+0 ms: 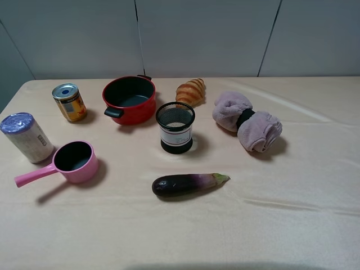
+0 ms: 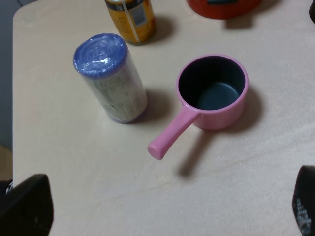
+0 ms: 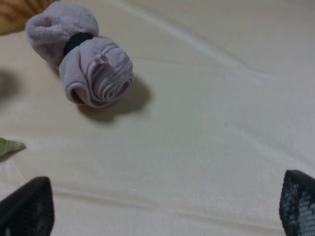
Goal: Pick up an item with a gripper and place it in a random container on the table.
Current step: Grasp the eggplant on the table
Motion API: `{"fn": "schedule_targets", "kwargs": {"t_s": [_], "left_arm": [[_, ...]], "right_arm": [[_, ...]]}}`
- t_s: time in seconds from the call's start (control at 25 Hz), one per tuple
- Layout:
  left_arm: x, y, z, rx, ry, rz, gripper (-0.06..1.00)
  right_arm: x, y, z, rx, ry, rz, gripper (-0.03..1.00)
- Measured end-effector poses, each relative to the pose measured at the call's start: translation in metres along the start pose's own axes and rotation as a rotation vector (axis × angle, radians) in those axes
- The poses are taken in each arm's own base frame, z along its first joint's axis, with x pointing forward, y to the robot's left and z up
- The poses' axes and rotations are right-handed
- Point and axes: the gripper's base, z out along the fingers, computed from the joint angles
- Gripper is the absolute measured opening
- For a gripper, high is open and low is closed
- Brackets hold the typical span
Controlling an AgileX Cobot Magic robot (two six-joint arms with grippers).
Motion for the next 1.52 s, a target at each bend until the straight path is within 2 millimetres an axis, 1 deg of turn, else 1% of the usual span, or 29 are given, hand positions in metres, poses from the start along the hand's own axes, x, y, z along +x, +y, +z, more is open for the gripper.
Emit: {"fn": "schedule_targets", "kwargs": {"t_s": [0.8, 1.12, 1.32, 1.52], "left_arm": [[0.0, 0.0, 0.0, 0.0, 0.0, 0.0, 0.99], [0.0, 0.0, 0.0, 0.0, 0.0, 0.0, 0.99], [0.0, 0.0, 0.0, 0.0, 0.0, 0.0, 0.99], [0.0, 0.0, 0.0, 0.0, 0.0, 0.0, 0.99]], "right_arm": [[0.0, 0.001, 0.0, -0.01, -0.001, 0.004, 0.69], [0.0, -0.001, 0.001, 0.013, 0.005, -0.006, 0.69], [-0.011, -0.003, 0.013, 0.007, 0.058, 0.001, 0.69], [-0.029, -0.004, 0.026, -0.012, 0.101, 0.014, 0.69]]}}
